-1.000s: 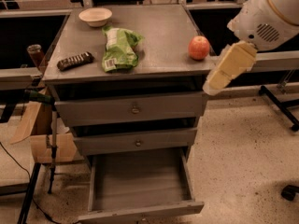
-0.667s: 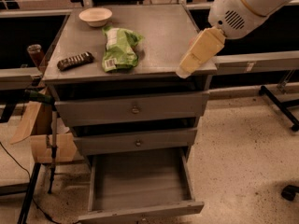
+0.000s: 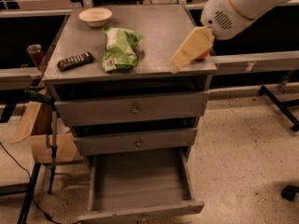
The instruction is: Place green rice chip bag into bottom drawer
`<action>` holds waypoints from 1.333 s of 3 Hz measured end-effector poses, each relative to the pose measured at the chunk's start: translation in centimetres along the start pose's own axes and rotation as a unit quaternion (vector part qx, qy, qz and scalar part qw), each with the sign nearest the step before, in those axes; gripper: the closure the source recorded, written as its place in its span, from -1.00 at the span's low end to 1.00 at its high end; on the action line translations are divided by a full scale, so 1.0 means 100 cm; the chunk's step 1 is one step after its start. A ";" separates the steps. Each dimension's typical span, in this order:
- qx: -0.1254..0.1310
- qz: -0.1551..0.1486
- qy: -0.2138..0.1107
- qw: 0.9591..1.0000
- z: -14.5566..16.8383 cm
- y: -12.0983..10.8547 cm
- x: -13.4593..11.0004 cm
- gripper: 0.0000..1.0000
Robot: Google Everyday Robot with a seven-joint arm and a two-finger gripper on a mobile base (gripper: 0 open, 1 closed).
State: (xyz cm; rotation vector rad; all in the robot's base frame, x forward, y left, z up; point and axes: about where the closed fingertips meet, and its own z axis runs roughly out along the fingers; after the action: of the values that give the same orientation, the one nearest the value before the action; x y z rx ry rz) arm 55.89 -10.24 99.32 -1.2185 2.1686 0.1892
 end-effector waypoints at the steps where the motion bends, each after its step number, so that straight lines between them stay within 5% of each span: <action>1: -0.002 0.095 -0.021 0.995 0.064 -0.020 -0.022 -1.00; 3: 0.027 0.237 -0.074 0.968 0.134 -0.040 -0.072 -1.00; 4: 0.042 0.269 -0.091 0.958 0.148 -0.046 -0.099 -1.00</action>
Offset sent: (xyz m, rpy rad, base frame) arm 0.1409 0.0892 -0.0740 0.3978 0.1546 -0.4825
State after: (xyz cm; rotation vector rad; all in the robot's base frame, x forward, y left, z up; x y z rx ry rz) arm 70.02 0.37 94.34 -0.5158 2.2689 0.4146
